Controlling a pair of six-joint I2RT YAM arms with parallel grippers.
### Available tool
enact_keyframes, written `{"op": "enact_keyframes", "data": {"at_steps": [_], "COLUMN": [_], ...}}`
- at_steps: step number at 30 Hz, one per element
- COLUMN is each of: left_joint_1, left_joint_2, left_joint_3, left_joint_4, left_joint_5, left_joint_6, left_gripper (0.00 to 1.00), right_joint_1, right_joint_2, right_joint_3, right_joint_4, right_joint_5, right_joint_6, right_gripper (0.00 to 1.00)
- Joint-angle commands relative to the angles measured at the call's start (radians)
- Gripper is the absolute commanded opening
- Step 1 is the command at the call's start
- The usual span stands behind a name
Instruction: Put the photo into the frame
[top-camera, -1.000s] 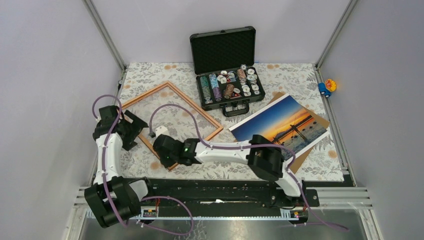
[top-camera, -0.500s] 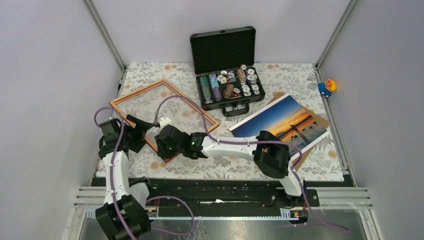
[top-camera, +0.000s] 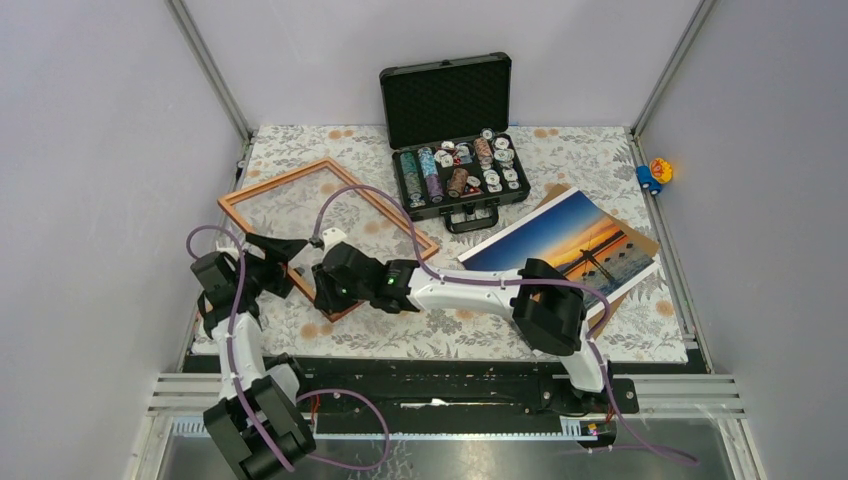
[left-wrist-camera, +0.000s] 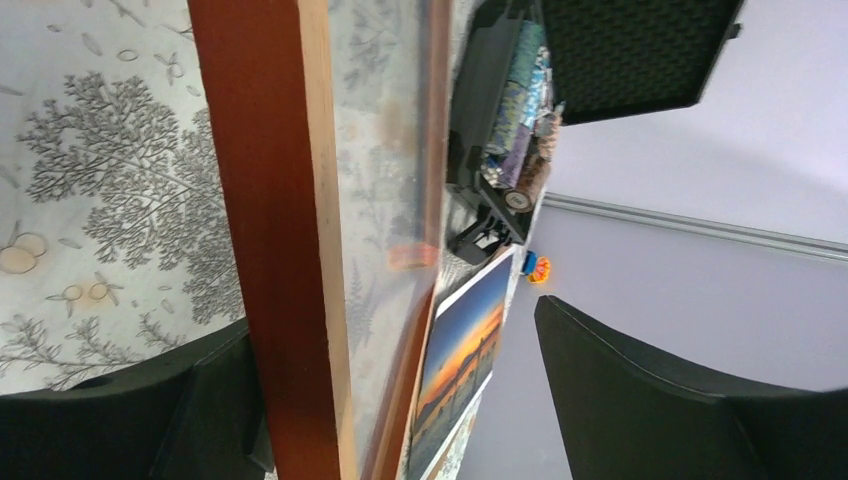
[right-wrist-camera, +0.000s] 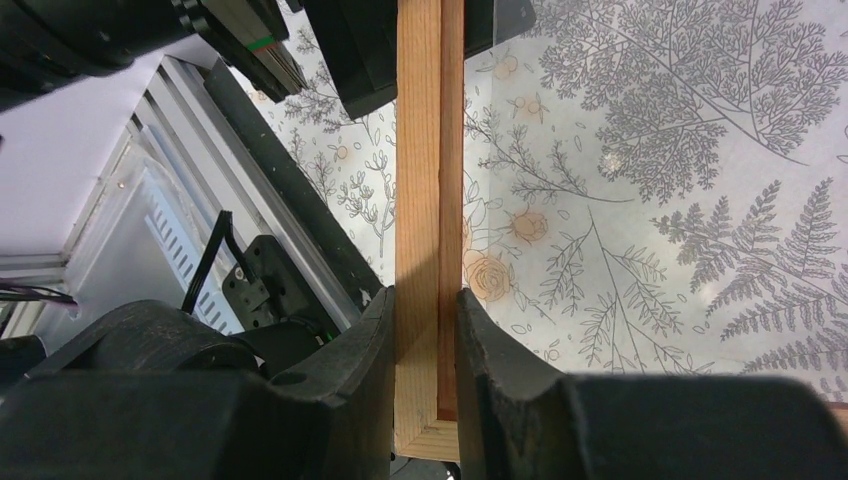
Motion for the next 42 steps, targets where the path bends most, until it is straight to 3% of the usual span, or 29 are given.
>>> {"op": "enact_keyframes", "data": {"at_steps": [1, 6, 9, 13, 17, 22, 25, 28, 33, 42], "left_joint_1": [0.016, 0.023, 0.024, 0.023, 0.023, 0.025, 0.025, 0.025, 0.025, 0.025], "left_joint_2": [-0.031, -0.029, -0.033, -0.028, -0.029, -0.016, -0.012, -0.009, 0.000, 0.015], "left_joint_3": [-0.049, -0.061, -0.059, -0.044, -0.027, -0.014, -0.003, 0.006, 0.013, -0.002], "left_joint_4": [0.232, 0.278, 0.277, 0.218, 0.190, 0.169, 0.128, 0.123, 0.125, 0.206], "left_joint_5": [0.119, 0.137, 0.142, 0.126, 0.117, 0.104, 0.100, 0.098, 0.106, 0.142], "left_joint_6": [-0.110, -0.136, -0.136, -0.097, -0.063, -0.024, 0.000, 0.001, 0.008, -0.026], "left_gripper": [0.89, 0.79, 0.65, 0.63, 0.60, 0.59, 0.58, 0.58, 0.57, 0.52], "right_joint_1": [-0.023, -0.026, -0.026, -0.026, -0.026, -0.027, -0.029, -0.057, -0.202, -0.504], "right_joint_2": [-0.080, -0.086, -0.086, -0.080, -0.069, -0.081, -0.133, -0.216, -0.352, -0.245], "right_joint_3": [-0.001, -0.004, -0.001, 0.002, 0.020, 0.067, 0.103, 0.079, -0.114, -0.160], "right_joint_4": [0.067, 0.067, 0.067, 0.067, 0.016, -0.101, -0.208, -0.260, -0.222, -0.179], "right_joint_5": [-0.040, -0.058, -0.063, -0.080, -0.113, -0.116, -0.074, -0.039, -0.036, -0.169], "right_joint_6": [0.027, 0.027, 0.027, 0.017, -0.010, -0.095, -0.160, -0.204, -0.222, -0.247], "right_gripper": [0.00, 0.00, 0.00, 0.00, 0.29, 0.83, 0.99, 1.00, 1.00, 1.00]}}
